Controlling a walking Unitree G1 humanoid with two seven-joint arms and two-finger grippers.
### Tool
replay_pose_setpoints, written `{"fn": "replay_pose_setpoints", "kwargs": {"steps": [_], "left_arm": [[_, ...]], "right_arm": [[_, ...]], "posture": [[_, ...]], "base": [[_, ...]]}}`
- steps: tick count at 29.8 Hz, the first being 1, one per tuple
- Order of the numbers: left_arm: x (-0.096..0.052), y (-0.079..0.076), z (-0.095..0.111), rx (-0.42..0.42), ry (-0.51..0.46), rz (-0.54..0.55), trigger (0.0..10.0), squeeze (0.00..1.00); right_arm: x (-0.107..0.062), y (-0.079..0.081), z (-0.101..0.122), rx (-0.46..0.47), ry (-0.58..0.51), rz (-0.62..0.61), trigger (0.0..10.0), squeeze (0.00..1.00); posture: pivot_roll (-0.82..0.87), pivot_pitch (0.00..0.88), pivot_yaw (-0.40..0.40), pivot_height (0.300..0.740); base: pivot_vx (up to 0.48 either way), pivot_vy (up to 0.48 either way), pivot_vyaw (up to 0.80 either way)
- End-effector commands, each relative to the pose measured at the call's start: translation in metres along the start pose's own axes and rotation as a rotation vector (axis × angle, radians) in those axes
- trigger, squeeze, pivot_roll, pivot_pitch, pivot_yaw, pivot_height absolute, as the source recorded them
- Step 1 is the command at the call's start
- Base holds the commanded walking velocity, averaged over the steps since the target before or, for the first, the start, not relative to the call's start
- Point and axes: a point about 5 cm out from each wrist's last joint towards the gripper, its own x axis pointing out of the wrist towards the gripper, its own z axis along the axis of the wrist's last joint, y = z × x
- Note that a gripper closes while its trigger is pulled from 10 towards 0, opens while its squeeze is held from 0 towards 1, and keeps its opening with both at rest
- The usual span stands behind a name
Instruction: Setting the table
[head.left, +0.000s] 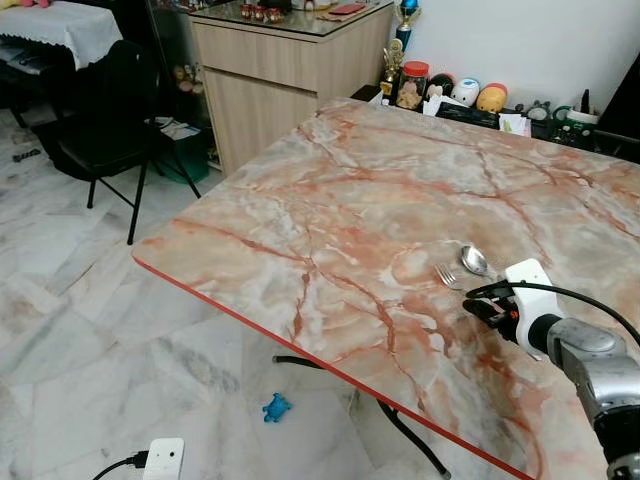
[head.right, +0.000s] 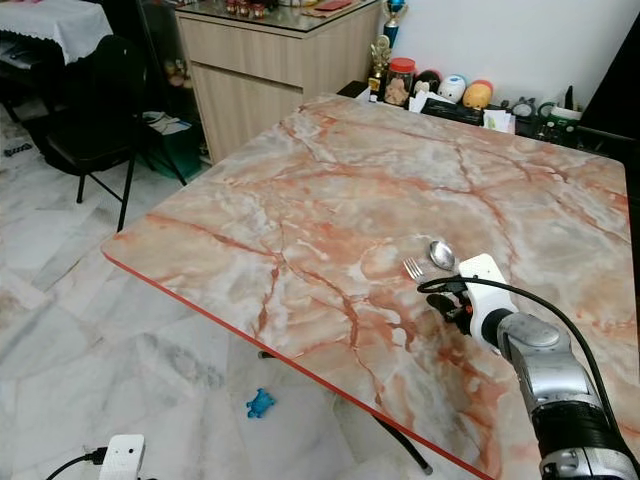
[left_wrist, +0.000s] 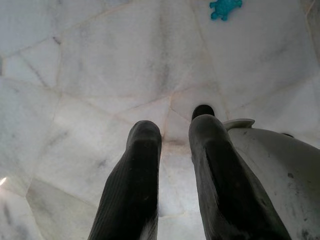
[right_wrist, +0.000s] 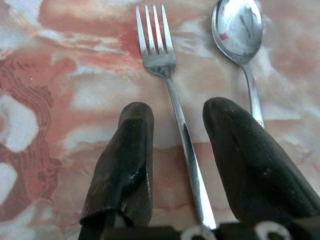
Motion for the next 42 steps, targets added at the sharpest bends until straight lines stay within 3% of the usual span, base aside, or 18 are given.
{"fn": "replay_pose_setpoints", "kwargs": {"steps": [1, 23, 35, 36, 37, 38, 39, 40, 42], "left_arm": [[0.000, 0.000, -0.002, 0.005, 0.011, -0.005, 10.0, 0.00], [0.000, -0.001, -0.002, 0.000, 0.009, -0.007, 10.0, 0.00], [0.000, -0.001, -0.003, -0.005, 0.008, -0.012, 10.0, 0.00], [0.000, -0.001, -0.003, -0.006, 0.008, -0.013, 10.0, 0.00], [0.000, -0.001, -0.003, -0.006, 0.008, -0.013, 10.0, 0.00], [0.000, -0.001, -0.003, -0.006, 0.008, -0.013, 10.0, 0.00], [0.000, -0.002, -0.003, -0.007, 0.008, -0.014, 10.0, 0.00], [0.000, -0.002, -0.003, -0.007, 0.008, -0.014, 10.0, 0.00], [0.000, -0.001, -0.003, -0.007, 0.008, -0.015, 10.0, 0.00]], "right_arm": [[0.003, 0.002, 0.002, -0.007, -0.004, 0.010, 10.0, 0.00], [0.017, 0.013, -0.012, 0.029, 0.030, 0.022, 10.0, 0.00], [0.020, 0.011, -0.018, 0.124, 0.026, 0.013, 10.0, 0.00], [0.020, 0.011, -0.019, 0.128, 0.027, 0.012, 9.1, 0.00], [0.020, 0.011, -0.019, 0.128, 0.027, 0.012, 9.1, 0.00], [0.020, 0.010, -0.020, 0.133, 0.028, 0.010, 2.0, 0.00], [0.020, 0.010, -0.020, 0.133, 0.028, 0.010, 2.0, 0.00], [0.020, 0.010, -0.021, 0.137, 0.028, 0.010, 0.1, 0.00], [0.021, 0.011, -0.021, 0.138, 0.027, 0.015, 0.0, 0.00]], "posture": [[0.07, 0.000, -0.009, 0.740], [0.07, 0.000, -0.014, 0.740], [0.08, 0.000, -0.015, 0.740], [0.08, 0.000, -0.013, 0.740], [0.08, 0.000, -0.013, 0.740], [0.08, 0.000, -0.014, 0.740], [0.08, 0.000, -0.014, 0.740], [0.08, 0.000, -0.014, 0.740], [0.08, 0.000, -0.013, 0.740]], "base": [[0.000, 0.000, 0.00], [0.000, 0.000, 0.00], [0.000, 0.000, 0.00], [0.000, 0.000, 0.00], [0.000, 0.000, 0.00], [0.000, 0.000, 0.00], [0.000, 0.000, 0.00], [0.000, 0.000, 0.00], [0.000, 0.000, 0.00]]}}
